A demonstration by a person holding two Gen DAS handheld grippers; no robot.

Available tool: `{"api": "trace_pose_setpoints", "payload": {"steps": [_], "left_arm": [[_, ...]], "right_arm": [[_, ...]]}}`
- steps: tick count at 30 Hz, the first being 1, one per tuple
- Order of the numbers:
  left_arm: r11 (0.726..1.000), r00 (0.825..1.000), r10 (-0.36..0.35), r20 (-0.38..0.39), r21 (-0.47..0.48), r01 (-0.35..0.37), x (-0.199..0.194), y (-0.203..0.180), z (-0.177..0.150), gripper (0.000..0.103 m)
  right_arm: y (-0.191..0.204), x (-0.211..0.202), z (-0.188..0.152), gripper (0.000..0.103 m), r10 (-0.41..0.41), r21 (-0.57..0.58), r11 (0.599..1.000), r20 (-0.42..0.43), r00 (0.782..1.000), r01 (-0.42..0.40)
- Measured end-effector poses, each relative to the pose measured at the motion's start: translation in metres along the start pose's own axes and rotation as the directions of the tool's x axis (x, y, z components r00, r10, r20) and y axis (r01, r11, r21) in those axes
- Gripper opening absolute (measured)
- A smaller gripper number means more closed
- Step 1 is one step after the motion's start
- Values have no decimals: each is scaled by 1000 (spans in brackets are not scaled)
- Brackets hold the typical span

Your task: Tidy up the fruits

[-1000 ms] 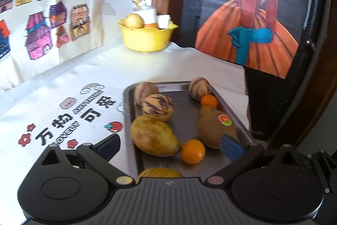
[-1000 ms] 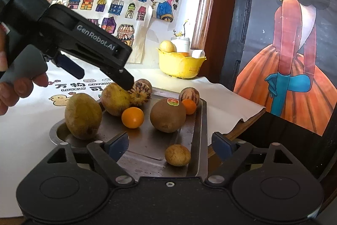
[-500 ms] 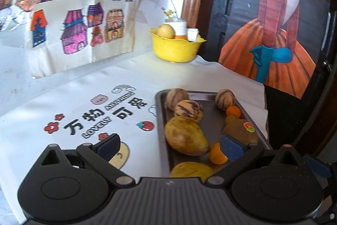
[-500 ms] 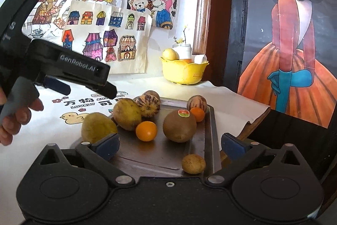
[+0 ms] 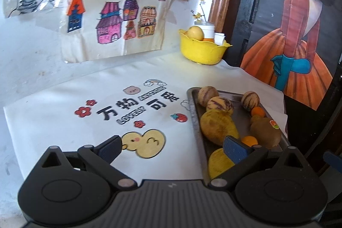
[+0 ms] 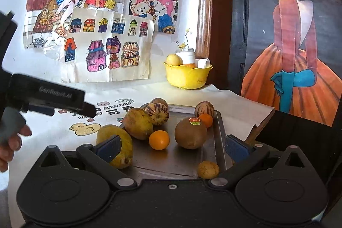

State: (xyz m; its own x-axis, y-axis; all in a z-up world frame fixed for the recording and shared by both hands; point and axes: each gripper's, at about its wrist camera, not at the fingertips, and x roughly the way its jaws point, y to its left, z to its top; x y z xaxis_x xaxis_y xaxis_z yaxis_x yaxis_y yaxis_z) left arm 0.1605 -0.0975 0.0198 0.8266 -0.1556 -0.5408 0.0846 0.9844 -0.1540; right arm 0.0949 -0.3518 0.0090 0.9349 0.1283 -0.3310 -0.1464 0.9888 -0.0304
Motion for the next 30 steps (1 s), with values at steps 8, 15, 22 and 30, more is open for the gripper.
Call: {"api": "trace_pose_setpoints", "payload": {"steps": [8, 15, 22, 30], "left_arm": [[999, 999, 32, 24, -38, -31, -15, 26, -11, 103], [998, 997, 55, 49, -44, -53, -33, 49, -20, 103], [997, 994, 72, 87, -24, -70, -58, 66, -35, 103], [997, 988, 72, 138, -18, -70, -90, 83, -55, 103]], "right_arm": [[12, -11, 5, 102, -25, 28, 999, 6, 1000, 24], [31, -24, 7, 102, -27, 38, 999, 25, 999, 26], [53, -40, 4, 102, -2, 47, 999, 42, 999, 0], [76, -60, -3, 102, 38, 35, 999, 49, 998, -39]]}}
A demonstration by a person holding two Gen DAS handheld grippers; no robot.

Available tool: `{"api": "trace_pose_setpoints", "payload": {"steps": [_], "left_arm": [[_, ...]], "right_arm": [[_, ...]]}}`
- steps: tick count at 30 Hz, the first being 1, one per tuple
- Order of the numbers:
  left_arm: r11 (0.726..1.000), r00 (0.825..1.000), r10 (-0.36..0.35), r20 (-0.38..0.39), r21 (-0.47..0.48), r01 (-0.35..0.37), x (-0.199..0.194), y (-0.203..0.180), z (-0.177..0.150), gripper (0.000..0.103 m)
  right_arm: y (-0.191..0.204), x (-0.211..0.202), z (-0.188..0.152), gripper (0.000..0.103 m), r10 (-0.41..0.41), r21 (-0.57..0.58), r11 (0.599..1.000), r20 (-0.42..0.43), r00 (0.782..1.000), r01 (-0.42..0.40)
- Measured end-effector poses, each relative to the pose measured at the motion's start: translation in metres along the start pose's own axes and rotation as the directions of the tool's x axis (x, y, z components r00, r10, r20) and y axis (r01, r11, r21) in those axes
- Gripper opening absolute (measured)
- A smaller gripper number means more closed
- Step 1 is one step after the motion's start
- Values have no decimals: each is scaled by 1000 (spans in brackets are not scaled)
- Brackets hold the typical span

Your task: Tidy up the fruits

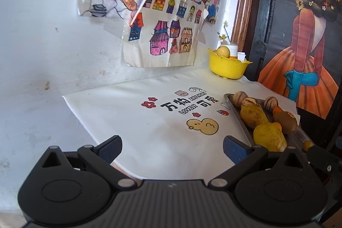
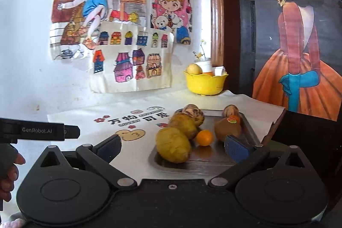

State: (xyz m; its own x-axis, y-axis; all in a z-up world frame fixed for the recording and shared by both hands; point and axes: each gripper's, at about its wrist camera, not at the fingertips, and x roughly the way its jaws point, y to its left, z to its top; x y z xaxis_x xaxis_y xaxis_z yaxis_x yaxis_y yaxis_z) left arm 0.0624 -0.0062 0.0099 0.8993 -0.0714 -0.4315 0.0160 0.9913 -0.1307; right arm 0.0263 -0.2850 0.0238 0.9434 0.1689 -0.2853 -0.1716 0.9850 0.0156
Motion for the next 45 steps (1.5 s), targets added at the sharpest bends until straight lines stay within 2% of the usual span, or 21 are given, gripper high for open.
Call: {"api": "trace_pose_setpoints", "payload": {"steps": [16, 28, 45], "left_arm": [[1000, 999, 26, 34, -9, -26, -44, 23, -33, 103], [999, 998, 36, 44, -42, -34, -52, 34, -39, 103], [999, 998, 34, 44, -40, -32, -52, 34, -41, 103]], "right_arm": [[16, -23, -11, 102, 22, 4, 1000, 0, 1000, -22], [18, -29, -13, 102, 24, 9, 1000, -2, 1000, -24], [22, -31, -13, 102, 24, 6, 1000, -14, 1000, -23]]}}
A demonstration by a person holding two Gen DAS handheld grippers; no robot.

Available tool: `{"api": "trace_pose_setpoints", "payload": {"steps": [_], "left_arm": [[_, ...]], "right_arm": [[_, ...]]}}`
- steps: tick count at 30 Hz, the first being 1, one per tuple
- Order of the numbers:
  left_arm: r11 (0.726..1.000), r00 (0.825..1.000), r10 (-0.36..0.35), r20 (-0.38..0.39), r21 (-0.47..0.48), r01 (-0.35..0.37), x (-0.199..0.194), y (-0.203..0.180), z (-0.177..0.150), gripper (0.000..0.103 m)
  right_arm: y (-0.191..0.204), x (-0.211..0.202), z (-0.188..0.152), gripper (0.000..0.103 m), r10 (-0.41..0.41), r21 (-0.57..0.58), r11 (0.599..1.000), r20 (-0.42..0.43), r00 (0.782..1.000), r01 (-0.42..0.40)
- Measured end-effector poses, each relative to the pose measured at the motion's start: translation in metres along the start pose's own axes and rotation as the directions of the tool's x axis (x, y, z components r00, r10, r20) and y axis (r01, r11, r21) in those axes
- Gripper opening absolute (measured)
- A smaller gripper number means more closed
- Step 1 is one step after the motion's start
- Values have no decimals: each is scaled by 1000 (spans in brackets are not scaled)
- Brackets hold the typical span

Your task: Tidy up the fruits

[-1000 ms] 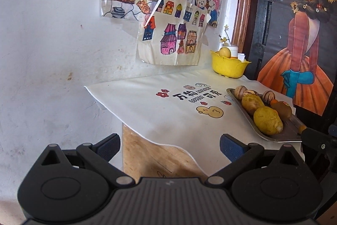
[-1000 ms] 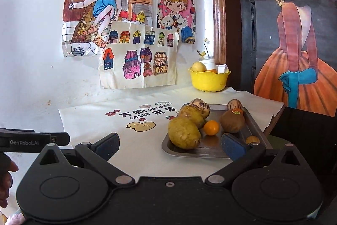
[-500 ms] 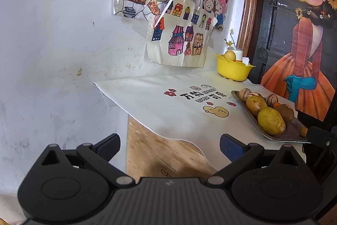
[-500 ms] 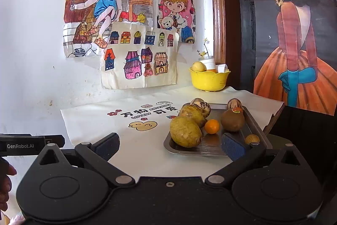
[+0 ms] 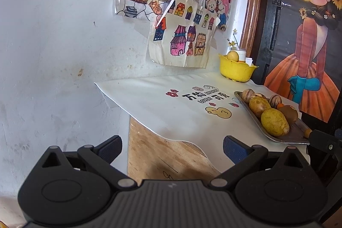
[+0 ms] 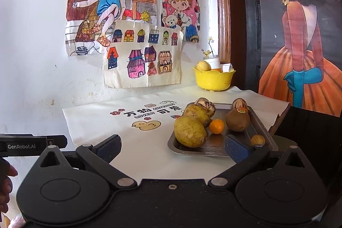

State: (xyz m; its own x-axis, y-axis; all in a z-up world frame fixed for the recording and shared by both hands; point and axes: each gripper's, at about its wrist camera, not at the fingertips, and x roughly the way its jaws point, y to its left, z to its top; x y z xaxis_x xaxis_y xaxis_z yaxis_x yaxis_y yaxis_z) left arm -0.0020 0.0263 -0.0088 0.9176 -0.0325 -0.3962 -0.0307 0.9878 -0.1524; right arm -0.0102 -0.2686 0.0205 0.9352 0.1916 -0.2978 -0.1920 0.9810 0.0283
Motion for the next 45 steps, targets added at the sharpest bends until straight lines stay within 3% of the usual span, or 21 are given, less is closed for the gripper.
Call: {"api": "trace_pose_setpoints", "payload": {"steps": [45], "left_arm": [[1000, 1000, 1, -15, -7, -1, 5, -3, -6, 103]], "right_arm": [[2, 5, -3, 102, 1, 2, 1000, -13, 1000, -1]]}}
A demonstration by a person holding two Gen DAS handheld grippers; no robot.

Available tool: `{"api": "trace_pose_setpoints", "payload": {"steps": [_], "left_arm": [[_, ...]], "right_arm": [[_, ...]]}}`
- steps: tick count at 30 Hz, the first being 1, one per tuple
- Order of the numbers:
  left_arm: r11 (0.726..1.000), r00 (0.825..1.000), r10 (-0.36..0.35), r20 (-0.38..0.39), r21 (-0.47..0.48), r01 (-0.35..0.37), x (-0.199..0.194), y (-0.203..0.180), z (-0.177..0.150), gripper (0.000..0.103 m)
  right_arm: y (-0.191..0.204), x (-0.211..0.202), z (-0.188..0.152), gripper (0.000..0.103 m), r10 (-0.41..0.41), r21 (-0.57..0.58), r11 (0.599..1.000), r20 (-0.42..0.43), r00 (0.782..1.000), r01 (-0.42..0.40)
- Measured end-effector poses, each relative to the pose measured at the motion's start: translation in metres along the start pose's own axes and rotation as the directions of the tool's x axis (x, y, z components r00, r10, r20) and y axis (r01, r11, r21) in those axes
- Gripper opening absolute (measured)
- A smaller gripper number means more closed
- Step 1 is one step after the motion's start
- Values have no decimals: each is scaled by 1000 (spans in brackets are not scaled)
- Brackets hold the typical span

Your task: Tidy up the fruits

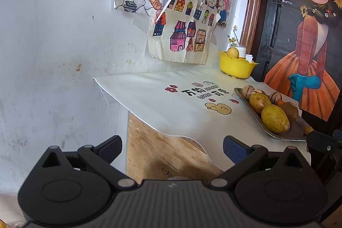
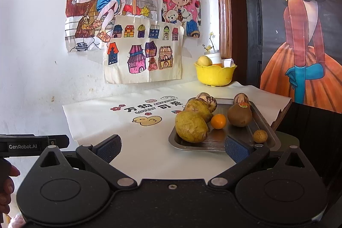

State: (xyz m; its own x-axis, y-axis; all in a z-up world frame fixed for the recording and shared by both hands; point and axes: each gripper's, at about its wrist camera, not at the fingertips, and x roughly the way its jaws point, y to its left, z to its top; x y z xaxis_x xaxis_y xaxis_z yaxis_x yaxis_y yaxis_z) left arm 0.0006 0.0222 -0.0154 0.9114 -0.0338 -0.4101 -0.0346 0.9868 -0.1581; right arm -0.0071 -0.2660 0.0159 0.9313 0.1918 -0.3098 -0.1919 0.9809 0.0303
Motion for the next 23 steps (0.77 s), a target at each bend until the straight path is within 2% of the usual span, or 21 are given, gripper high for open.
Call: {"api": "trace_pose_setpoints", "payload": {"steps": [5, 11, 23], "left_arm": [[1000, 1000, 12, 5, 1, -12, -1, -1, 0, 103], [1000, 1000, -11, 9, -18, 12, -4, 0, 2, 103], [1000, 1000, -4, 10, 3, 4, -5, -3, 3, 103]], "right_arm": [[0, 0, 0, 102, 0, 0, 1000, -1, 1000, 0], [-1, 1, 1, 102, 0, 1, 1000, -1, 1000, 0], [1, 1, -2, 102, -1, 3, 1000, -5, 1000, 1]]}}
